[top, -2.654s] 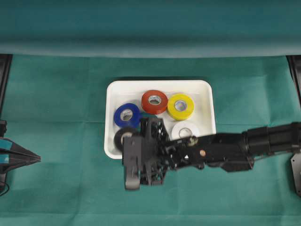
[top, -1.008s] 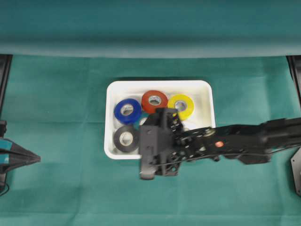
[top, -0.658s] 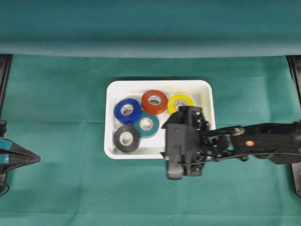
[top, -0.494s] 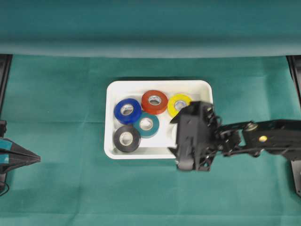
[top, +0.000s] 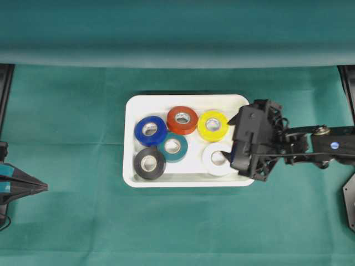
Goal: Put the tape into the white case with the right arm.
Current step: 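Withdraw the right gripper to the right over the tray edge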
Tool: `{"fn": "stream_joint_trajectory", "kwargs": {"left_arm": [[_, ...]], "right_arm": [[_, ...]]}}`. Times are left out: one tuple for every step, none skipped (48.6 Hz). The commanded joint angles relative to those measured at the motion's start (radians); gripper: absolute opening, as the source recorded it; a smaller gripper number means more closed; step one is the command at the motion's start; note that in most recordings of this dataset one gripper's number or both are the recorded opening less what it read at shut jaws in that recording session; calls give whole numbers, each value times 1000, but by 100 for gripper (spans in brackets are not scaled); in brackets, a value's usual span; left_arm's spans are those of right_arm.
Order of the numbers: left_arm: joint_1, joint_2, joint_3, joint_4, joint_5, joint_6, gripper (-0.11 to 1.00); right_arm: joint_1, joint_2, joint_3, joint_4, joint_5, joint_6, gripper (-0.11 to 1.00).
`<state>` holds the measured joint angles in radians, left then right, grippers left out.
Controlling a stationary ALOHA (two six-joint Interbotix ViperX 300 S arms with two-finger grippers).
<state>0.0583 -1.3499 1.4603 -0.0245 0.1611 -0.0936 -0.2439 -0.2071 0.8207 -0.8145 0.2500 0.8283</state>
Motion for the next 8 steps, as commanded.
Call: {"fn": "stream_joint_trajectory", "kwargs": {"left_arm": [[2, 8, -9, -2, -11, -2, 0], [2, 8, -11, -2, -11, -2, 0], [2, 8, -9, -2, -11, -2, 0], [2, 8, -9, -2, -11, -2, 0], [2, 8, -9, -2, -11, -2, 0], [2, 8, -9, -2, -11, -2, 0], [2, 8, -9, -2, -11, -2, 0], [2, 8, -9, -2, -11, -2, 0]], "right_arm": [[-6, -51, 17, 0, -3, 2, 68], [-9, -58, 25, 0, -2, 2, 68], [-11, -66, 34, 0, -3, 3, 68], [-12, -75, 43, 0, -2, 3, 68], [-14, -83, 52, 0, -2, 2, 68], [-14, -91, 61, 0, -2, 3, 68], [-15, -100, 71, 0, -2, 3, 68], [-17, -110, 80, 0, -2, 2, 68]]}}
